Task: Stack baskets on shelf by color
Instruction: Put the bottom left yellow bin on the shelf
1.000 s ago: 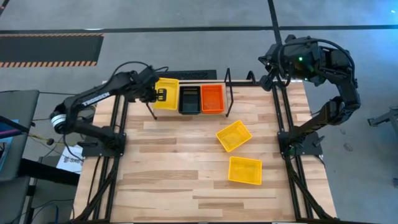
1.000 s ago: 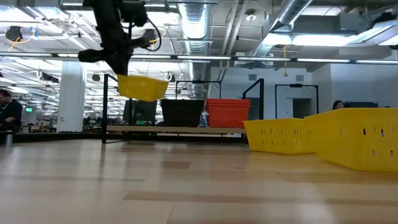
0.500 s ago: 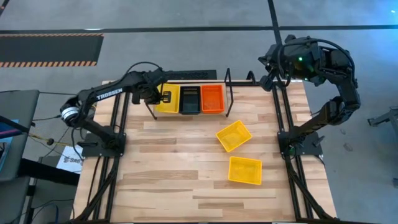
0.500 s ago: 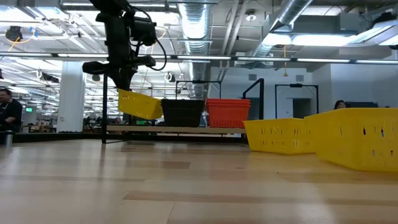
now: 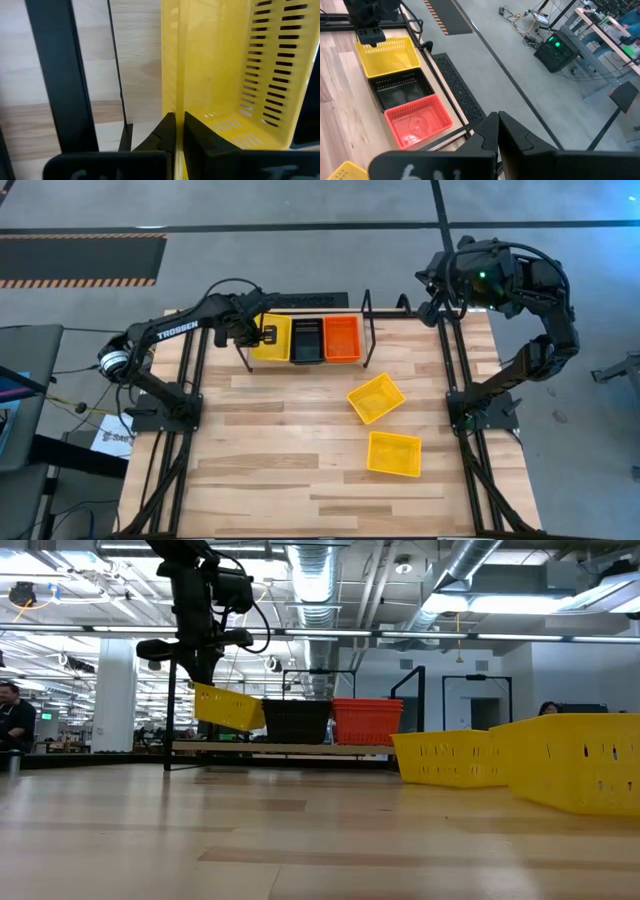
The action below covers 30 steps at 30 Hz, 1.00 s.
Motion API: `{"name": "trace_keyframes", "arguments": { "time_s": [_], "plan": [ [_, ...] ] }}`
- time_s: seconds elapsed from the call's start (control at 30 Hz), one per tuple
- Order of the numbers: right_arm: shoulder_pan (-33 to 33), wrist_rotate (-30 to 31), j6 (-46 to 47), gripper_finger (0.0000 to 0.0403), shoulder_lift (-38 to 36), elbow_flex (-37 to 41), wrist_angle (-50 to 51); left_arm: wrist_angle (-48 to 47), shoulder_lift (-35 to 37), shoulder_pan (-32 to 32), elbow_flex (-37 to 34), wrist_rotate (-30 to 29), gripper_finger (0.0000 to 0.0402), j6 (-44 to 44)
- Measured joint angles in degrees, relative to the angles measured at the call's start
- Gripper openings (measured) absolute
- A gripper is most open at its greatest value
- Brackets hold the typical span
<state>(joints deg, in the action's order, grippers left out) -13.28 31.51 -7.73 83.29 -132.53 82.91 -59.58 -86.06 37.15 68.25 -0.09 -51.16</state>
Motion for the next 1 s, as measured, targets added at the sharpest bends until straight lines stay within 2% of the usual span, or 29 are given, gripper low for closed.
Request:
{"name": "trace_keyframes", "arguments": {
  "time_s": [0.37, 0.6, 1.0],
  "plan": [
    [0.0, -0.04, 0.0, 0.0026, 0.0, 0.0, 0.02, -0.18, -0.09, 0.09, -0.09, 1.1, 0.0, -0.42],
    [0.0, -0.09, 0.0, 0.0026, 0.0, 0.0, 0.06, -4.51, -0.2, 0.2, -0.2, 0.07, 0.0, -0.92],
    [0.0, -0.11, 0.07, 0.0026, 0.0, 0.0, 0.07, 0.51, -0.17, -0.01, -0.15, 1.39, 0.0, 0.2]
  ]
}}
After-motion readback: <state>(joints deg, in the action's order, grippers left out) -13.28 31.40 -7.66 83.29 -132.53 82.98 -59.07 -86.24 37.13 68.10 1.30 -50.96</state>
